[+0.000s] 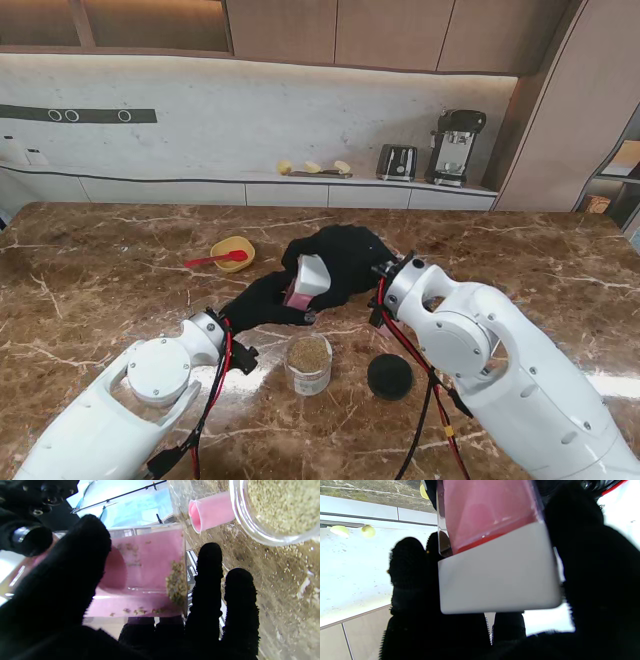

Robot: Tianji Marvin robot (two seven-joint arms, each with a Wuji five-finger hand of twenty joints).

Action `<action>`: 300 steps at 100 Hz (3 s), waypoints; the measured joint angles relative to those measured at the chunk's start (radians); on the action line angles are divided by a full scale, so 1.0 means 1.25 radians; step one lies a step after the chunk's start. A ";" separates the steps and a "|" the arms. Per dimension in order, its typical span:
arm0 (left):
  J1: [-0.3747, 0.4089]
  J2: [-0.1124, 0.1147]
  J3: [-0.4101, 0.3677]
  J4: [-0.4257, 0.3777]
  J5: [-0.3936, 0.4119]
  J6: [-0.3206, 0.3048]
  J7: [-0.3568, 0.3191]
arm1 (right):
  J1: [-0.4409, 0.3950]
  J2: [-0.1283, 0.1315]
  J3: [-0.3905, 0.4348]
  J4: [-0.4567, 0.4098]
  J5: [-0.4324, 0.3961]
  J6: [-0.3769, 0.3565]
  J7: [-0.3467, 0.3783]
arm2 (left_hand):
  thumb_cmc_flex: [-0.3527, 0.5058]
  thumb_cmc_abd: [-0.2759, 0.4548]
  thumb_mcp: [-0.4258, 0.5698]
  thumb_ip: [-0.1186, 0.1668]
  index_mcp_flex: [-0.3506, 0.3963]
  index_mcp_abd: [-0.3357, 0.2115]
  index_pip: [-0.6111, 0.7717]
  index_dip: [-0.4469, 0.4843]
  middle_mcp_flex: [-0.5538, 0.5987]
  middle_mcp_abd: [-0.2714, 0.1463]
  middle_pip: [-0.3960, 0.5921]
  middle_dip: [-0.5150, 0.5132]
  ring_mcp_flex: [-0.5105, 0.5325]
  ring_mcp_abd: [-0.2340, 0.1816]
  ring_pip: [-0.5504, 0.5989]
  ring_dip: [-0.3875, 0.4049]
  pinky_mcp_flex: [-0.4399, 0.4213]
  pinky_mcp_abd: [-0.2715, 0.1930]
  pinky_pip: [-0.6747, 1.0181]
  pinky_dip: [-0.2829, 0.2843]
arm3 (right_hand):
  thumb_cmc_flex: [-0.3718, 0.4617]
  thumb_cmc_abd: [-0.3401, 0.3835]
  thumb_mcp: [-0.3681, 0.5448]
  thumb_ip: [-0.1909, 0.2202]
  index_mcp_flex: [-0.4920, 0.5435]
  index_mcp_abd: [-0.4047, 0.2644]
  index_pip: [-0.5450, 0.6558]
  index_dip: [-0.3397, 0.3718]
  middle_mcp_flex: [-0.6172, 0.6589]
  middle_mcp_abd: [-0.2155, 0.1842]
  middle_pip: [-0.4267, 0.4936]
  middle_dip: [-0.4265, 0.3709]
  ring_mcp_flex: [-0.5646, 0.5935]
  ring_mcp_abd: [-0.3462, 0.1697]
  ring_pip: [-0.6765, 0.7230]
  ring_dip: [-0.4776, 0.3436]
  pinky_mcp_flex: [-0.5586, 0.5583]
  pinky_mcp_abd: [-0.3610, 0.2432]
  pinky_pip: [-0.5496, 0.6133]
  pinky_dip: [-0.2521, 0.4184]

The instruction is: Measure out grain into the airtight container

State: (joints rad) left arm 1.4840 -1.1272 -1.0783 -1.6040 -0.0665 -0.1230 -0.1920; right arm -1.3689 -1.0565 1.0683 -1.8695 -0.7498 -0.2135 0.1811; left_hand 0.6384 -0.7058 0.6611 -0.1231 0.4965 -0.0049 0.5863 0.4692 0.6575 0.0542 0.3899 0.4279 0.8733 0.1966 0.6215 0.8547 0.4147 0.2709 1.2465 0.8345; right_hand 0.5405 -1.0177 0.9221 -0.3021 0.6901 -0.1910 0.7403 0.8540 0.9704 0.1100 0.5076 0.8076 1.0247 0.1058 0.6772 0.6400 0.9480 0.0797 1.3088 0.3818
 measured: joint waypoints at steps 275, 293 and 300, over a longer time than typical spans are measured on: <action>0.034 -0.050 0.035 0.064 -0.002 -0.176 0.182 | 0.043 0.031 0.039 -0.099 0.061 0.141 0.246 | 0.127 -0.146 -0.106 -0.027 0.226 0.048 0.038 -0.261 0.354 0.037 -0.241 0.162 0.152 0.031 -0.020 -0.048 0.133 0.006 -0.019 -0.130 | -0.092 0.225 -0.147 0.154 -0.066 0.170 -0.265 -0.072 -0.128 -0.093 -0.046 -0.165 -0.040 -0.086 -0.015 0.001 -0.154 0.011 -0.102 0.083; 0.034 -0.049 0.034 0.067 -0.003 -0.175 0.184 | 0.058 0.032 0.052 -0.041 0.149 -0.051 0.247 | 0.127 -0.146 -0.106 -0.027 0.226 0.048 0.039 -0.252 0.357 0.037 -0.241 0.162 0.152 0.034 -0.020 -0.048 0.133 0.006 -0.019 -0.123 | 0.056 0.111 0.190 0.112 -0.084 0.100 -0.390 -0.175 -0.252 -0.132 -0.189 -0.287 -0.301 -0.074 -0.338 -0.177 -0.392 0.017 -0.377 0.032; 0.034 -0.049 0.034 0.065 -0.003 -0.175 0.184 | 0.060 0.036 0.060 -0.039 0.155 -0.076 0.280 | 0.127 -0.146 -0.106 -0.027 0.226 0.048 0.039 -0.252 0.357 0.037 -0.241 0.162 0.152 0.034 -0.020 -0.048 0.133 0.006 -0.020 -0.122 | 0.057 0.139 0.217 0.116 -0.112 0.033 -0.438 -0.230 -0.359 -0.133 -0.258 -0.347 -0.439 -0.096 -0.404 -0.233 -0.502 0.025 -0.464 0.032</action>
State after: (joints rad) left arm 1.5263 -1.1881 -1.0357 -1.5223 -0.0697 -0.3417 0.0381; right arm -1.2936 -1.0110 1.1434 -1.9180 -0.5558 -0.3089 0.5307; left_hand 0.7975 -0.8878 0.5286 -0.1568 0.7795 0.0553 0.6348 0.1536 1.1043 0.1003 0.0885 0.6307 1.0628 0.2387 0.5969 0.7946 0.5806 0.2778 1.2219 0.6814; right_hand 0.6112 -0.8440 1.1933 -0.1568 0.5505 -0.1494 0.1928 0.5669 0.5217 -0.0563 0.1854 0.3736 0.4758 -0.0145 0.1717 0.3492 0.3204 0.1103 0.7294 0.4220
